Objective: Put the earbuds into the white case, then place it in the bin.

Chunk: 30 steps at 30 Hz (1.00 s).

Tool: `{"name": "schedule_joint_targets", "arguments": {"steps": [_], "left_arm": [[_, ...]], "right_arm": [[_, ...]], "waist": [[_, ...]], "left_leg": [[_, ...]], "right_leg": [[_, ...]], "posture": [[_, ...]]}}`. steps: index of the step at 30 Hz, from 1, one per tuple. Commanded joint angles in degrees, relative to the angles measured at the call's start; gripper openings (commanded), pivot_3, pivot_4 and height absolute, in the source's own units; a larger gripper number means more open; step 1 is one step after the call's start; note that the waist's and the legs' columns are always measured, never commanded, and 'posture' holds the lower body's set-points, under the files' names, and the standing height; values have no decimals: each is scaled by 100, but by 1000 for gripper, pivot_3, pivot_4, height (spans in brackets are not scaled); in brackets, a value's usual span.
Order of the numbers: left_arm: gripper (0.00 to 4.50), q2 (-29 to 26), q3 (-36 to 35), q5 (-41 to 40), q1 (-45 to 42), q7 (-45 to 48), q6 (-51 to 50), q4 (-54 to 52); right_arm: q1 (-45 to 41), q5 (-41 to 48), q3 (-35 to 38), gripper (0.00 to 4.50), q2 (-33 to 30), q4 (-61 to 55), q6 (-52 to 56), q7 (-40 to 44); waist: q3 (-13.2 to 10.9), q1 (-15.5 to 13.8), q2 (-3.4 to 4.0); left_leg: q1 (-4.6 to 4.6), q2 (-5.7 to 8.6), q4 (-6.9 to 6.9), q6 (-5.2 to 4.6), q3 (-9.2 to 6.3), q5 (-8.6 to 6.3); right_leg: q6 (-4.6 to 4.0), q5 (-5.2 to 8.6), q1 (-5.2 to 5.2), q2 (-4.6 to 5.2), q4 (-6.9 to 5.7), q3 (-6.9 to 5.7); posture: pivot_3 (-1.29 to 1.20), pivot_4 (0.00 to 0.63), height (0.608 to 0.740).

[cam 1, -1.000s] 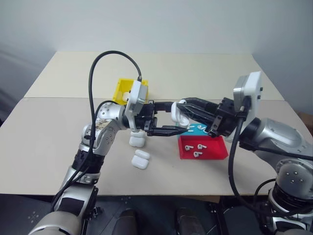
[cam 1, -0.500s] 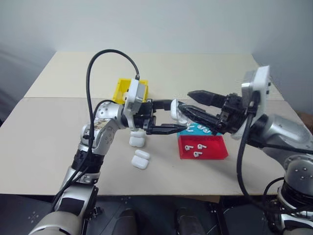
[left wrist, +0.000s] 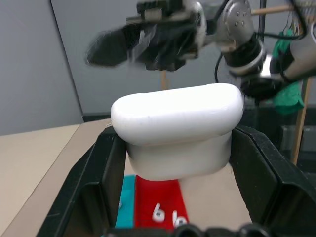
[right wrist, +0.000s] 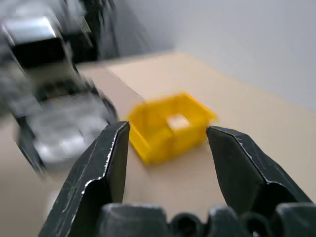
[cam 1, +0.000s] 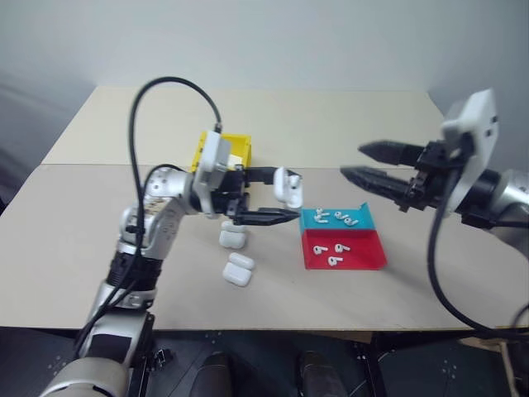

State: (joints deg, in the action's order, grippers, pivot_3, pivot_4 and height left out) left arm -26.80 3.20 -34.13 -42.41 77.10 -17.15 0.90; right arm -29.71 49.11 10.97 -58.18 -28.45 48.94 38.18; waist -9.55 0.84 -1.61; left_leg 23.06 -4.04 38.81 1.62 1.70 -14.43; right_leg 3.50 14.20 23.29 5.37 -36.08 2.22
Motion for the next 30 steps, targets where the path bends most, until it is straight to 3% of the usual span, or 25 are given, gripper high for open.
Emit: {"name": "schedule_joint_targets", "arguments": {"steps": [1,4,9,18,24,30], "left_arm": [[2857,-230,-216,-268,158,208,-50,-435],[2857,-352,-265,-373,428,168,-131,-764],[2857,-438,-408,-422,753,-86,-217,-1142],[2857,-555,-569,-536,1146,-490,-260,-1628],[2857,-660,-682,-584,1368,-704,-294,-1890],[2857,-773,-766,-653,1565,-881,-331,-2120]], "right_arm": [[-152,-1044,-965,2951,-536,558,-707,1229],[-544,-1739,-1744,2951,-645,1050,-1115,2025],[-1410,-2988,-2816,1748,-233,2259,-1717,2716],[-2991,-4901,-3872,1748,735,5374,-4112,3991],[-3878,-5875,-4247,1748,1524,7616,-5654,4128],[-4355,-6301,-4199,1748,2015,8781,-6379,4238]], "waist": [[0,31,1],[-1,35,3],[-3,4,4],[-5,-6,7],[-6,21,9],[-12,25,19]], "left_leg": [[-4,0,-1,0,3,0],[-4,-1,0,0,3,0],[4,-1,3,0,3,0],[27,-1,3,1,8,1],[23,-2,0,3,12,2],[25,-2,0,6,13,4]], "right_leg": [[0,0,0,0,0,3],[0,0,1,0,-2,4],[0,0,9,-1,-3,2],[0,0,37,0,-3,3],[-1,-1,39,0,-8,4],[-1,-1,42,0,-11,5]], "posture": [[0,150,740],[0,150,740],[0,150,740],[0,150,740],[0,150,740],[0,150,740]]}}
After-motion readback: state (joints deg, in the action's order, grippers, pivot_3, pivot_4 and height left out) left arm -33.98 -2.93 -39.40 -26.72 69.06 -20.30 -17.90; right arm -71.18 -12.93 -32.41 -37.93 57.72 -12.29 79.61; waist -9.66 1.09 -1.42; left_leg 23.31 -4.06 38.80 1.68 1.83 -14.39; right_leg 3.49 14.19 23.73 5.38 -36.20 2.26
